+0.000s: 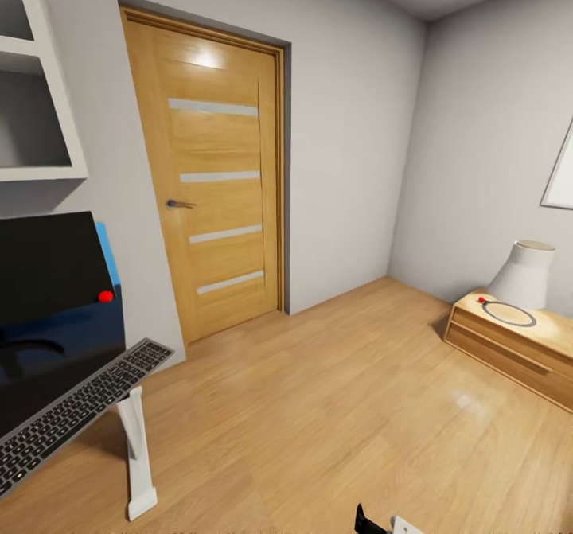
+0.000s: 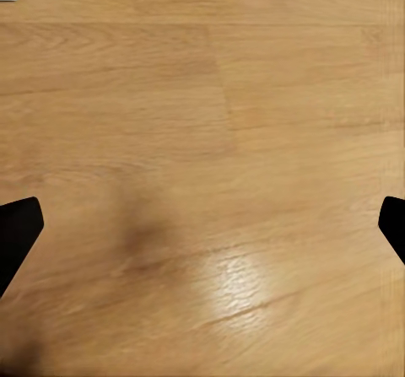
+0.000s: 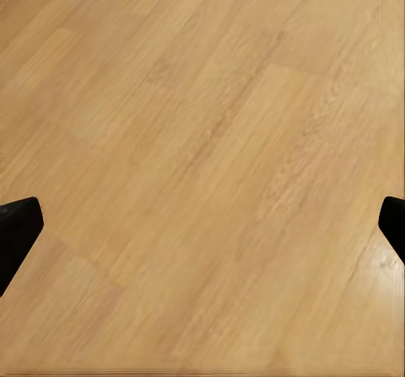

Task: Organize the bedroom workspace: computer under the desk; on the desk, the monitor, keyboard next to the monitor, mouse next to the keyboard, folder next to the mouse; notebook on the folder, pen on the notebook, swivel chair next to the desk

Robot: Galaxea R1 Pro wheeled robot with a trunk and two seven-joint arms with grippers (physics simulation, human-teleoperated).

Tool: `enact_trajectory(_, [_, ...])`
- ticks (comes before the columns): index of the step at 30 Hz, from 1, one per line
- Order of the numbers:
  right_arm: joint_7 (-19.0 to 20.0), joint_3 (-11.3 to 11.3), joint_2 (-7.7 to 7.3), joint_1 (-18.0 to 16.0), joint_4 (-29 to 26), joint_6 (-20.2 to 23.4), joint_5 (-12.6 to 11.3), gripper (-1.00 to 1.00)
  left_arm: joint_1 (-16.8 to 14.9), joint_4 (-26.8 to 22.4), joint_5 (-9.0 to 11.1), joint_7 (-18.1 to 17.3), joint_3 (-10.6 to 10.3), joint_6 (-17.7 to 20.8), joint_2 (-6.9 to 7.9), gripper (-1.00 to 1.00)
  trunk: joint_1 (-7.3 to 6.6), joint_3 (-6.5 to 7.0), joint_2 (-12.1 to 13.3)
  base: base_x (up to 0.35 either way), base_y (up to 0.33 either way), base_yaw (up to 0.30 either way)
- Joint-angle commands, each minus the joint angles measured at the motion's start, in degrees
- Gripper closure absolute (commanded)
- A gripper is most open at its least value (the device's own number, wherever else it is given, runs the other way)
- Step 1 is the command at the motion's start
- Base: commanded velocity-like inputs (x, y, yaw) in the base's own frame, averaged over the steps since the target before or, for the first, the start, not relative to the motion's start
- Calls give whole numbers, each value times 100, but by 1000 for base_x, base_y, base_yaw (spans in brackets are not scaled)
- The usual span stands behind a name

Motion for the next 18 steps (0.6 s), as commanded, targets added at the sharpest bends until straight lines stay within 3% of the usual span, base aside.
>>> enact_trajectory(1, [-87, 49, 6, -5, -3, -17, -16, -100, -11, -15, 16, 46, -48, -42, 7, -100, 0, -16, -4, 0, 0, 0])
enact_trajectory(13, [-290, 49, 64, -5, -10, -21, -8, -100, -11, -15, 16, 46, -42, -49, 10, -100, 0, -127, -4, 2, 0, 0])
enact_trajectory(18, [-292, 49, 59, -5, -10, -23, -7, -100, -11, -15, 14, 41, -40, -58, 7, -100, 0, -173, -4, 202, 0, 0])
